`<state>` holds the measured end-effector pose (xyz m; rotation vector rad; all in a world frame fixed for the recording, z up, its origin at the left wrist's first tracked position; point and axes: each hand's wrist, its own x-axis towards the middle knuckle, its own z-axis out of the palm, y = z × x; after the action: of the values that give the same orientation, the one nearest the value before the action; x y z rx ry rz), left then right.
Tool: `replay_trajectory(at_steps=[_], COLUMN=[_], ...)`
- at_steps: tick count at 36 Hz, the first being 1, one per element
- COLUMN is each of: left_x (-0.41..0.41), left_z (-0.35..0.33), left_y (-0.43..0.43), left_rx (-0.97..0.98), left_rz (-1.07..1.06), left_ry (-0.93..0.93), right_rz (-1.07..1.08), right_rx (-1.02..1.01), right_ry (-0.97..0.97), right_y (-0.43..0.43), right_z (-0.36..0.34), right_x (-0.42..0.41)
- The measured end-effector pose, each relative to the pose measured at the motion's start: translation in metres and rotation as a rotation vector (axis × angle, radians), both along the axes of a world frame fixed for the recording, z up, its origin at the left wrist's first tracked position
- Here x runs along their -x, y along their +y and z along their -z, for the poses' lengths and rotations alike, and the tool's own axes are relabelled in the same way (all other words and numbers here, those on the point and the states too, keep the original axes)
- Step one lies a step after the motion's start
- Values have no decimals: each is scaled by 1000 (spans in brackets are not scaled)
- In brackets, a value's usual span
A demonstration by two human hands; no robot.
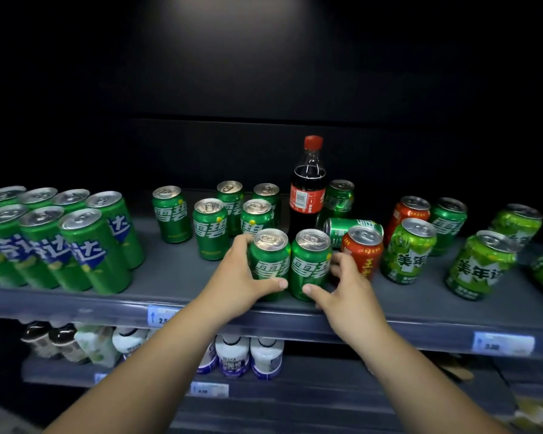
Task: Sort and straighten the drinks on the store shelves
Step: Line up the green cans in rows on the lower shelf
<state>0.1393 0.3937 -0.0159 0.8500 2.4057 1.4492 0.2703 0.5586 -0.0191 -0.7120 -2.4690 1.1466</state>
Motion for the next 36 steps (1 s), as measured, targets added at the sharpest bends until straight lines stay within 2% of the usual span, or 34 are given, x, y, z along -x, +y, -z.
replay_trajectory(at_steps=[19, 29, 36], left_x=[35, 65, 68], left_z=[0, -6, -6], left_y=[-87, -121, -119], left_rx=[-4, 21, 57], left_rz=[17, 94, 126], left_ry=[-72, -120, -58], right_rz=[-172, -184, -178], right_rx=[-57, 67, 197], right_ry=[-28, 43, 103], right_y=[-41, -63, -59], right_z=[2, 8, 17], right_x=[48, 70, 69])
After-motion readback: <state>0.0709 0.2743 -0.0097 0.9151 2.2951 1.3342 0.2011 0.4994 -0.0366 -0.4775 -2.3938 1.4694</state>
